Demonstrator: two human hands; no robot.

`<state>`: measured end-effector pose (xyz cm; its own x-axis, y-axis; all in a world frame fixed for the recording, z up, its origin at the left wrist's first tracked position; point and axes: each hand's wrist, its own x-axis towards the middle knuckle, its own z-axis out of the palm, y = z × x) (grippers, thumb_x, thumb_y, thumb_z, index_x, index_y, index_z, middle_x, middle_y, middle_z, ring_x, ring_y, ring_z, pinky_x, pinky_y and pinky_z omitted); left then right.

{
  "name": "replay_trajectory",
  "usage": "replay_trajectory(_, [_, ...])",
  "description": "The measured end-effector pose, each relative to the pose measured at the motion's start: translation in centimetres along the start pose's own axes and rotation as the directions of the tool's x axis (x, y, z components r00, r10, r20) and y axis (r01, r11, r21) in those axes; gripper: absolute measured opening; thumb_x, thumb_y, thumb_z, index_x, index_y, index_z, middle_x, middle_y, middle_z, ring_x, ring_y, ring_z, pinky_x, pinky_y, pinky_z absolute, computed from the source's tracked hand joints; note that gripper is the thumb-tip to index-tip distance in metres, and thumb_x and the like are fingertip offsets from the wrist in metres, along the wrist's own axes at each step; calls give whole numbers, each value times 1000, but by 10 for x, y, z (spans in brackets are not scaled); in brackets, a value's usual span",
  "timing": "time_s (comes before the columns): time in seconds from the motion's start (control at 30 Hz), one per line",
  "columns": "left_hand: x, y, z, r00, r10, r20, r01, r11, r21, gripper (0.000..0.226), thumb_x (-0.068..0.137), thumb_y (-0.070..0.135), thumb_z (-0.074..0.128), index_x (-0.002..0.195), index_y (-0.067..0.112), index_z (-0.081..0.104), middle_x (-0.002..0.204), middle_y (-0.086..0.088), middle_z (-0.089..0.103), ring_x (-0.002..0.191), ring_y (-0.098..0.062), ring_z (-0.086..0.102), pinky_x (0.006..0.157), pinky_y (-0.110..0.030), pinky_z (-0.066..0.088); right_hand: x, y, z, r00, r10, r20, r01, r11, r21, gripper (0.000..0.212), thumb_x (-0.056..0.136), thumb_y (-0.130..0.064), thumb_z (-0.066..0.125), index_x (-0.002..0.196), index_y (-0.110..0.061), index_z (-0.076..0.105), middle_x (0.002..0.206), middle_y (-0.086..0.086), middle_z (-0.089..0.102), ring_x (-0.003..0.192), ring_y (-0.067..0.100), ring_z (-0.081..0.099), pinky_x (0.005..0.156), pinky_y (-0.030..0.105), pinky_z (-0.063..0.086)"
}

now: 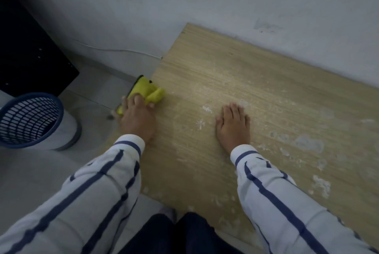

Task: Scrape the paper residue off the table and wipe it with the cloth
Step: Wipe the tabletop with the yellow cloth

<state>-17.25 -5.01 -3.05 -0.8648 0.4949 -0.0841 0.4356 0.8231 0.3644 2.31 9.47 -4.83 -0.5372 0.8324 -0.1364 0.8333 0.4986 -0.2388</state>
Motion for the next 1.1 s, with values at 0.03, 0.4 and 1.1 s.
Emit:
replay_trajectory(0.03, [-7,6,0,996,83,29,-82,996,-29,43,96,37,34,131,12,40,148,-11,32,142,-29,17,114,-58,4,-2,-5,0,1000,4,-1,-4,1000,22,50,98,-38,28,144,-18,27,158,5,14,146,26,4,117,45,3])
replay_trajectory(0.4, [-39,-49,-9,999,10,31,-12,999,42,45,97,37,30,133,11,35,154,-6,23,144,-27,10,115,-58,2,-31,-39,10,999,-36,9,35,998,47,48,100,-31,26,145,-16,27,157,6,15,146,25,4,117,43,1])
replay_trajectory(1.1, [-123,19,26,766,625,147,-631,775,-8,29,88,35,37,103,14,49,138,-13,51,130,-40,41,98,-73,28,-54,1,-23,998,55,27,-57,993,106,45,99,-22,29,143,-13,28,157,8,12,146,26,3,118,42,3])
